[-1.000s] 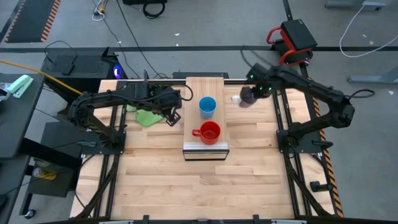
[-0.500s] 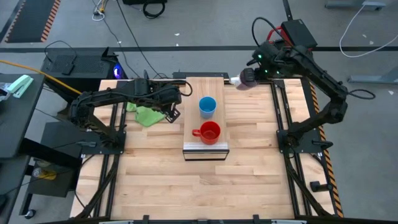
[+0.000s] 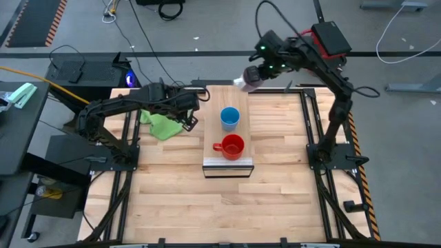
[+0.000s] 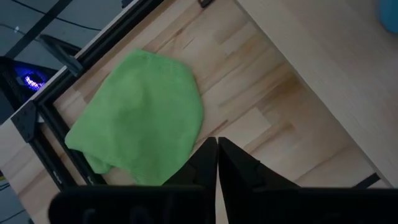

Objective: Stack small to large cups/mugs on shelf
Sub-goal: Put the violet mug on the shelf

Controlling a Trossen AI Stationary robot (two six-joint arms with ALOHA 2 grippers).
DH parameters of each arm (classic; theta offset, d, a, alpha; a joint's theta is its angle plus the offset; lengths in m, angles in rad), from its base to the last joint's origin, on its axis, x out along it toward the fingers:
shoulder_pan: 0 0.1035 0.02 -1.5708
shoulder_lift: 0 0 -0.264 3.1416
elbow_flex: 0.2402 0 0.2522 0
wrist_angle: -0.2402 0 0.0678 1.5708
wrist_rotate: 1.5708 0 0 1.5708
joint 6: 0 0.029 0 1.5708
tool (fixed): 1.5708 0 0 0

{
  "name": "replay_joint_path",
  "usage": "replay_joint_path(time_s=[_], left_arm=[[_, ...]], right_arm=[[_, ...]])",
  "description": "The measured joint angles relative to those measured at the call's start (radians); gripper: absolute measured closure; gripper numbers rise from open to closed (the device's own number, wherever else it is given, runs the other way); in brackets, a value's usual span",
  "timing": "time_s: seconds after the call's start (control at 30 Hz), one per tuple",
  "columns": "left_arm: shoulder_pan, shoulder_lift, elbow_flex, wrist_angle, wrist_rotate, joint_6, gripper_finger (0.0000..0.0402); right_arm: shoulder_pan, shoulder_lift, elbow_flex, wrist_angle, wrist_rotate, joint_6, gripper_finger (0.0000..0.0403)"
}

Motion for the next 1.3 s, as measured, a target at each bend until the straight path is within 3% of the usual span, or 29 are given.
replay_joint_path(time_s=[0.43, 0.8, 1.03, 1.3], left_arm=[[0.033, 0.0, 0.0, -0.003, 0.0, 0.0, 0.0391], [0.032, 0.0, 0.0, 0.001, 0.0, 0.0, 0.0377], [0.032, 0.0, 0.0, 0.004, 0.0, 0.0, 0.0392], [0.032, 0.0, 0.0, 0.021, 0.0, 0.003, 0.0379]], right_arm=[[0.028, 0.137, 0.017, 0.007, -0.03, -0.037, 0.0391], [0.056, 0.172, 0.018, 0.09, -0.117, 0.111, 0.0391], [0.06, 0.192, 0.017, 0.065, -0.082, 0.13, 0.0391], [0.076, 0.196, 0.017, 0.023, -0.056, 0.158, 0.0391]])
